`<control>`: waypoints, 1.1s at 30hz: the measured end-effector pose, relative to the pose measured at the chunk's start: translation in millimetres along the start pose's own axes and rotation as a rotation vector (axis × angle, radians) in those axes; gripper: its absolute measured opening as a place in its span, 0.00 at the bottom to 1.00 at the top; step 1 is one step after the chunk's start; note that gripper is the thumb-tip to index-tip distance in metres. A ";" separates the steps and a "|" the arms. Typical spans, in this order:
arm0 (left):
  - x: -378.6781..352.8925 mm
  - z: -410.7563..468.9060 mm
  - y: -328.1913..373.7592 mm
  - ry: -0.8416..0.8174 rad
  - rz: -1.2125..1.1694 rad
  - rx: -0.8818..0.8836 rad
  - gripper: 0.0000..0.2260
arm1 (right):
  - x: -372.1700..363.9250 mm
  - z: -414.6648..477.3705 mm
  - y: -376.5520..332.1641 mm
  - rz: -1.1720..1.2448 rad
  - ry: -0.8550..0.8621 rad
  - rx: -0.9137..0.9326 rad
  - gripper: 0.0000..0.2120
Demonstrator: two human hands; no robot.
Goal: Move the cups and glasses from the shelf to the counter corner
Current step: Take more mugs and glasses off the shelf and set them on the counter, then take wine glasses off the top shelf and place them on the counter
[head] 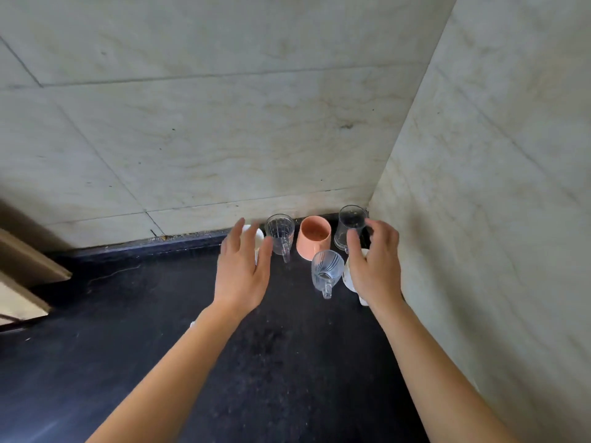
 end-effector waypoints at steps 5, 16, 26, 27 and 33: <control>137.5 -18.1 10.9 0.283 0.248 -0.146 0.26 | 13.7 -23.9 -124.7 0.060 0.084 0.449 0.25; 325.1 -235.4 3.9 0.782 0.640 0.230 0.30 | -27.4 -170.9 -283.2 0.216 -0.134 1.120 0.32; 407.2 -540.0 -4.4 0.938 0.917 0.690 0.36 | -35.8 -448.6 -367.0 0.546 -0.530 1.473 0.37; 416.5 -572.4 -3.5 0.958 0.934 0.718 0.36 | -32.2 -481.7 -375.1 0.573 -0.554 1.514 0.37; 467.6 -783.7 -5.9 1.077 1.037 0.880 0.36 | -11.2 -705.4 -416.5 0.789 -0.662 1.674 0.36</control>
Point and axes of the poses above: each hand's wrist, its own z-axis towards the middle knuckle, its own x-axis out of the back of the hand, y = z × x, the point moved 3 cm from there along z, towards the middle knuckle, and after that the axes turned 2 degrees about y, right-handed, at the moved point
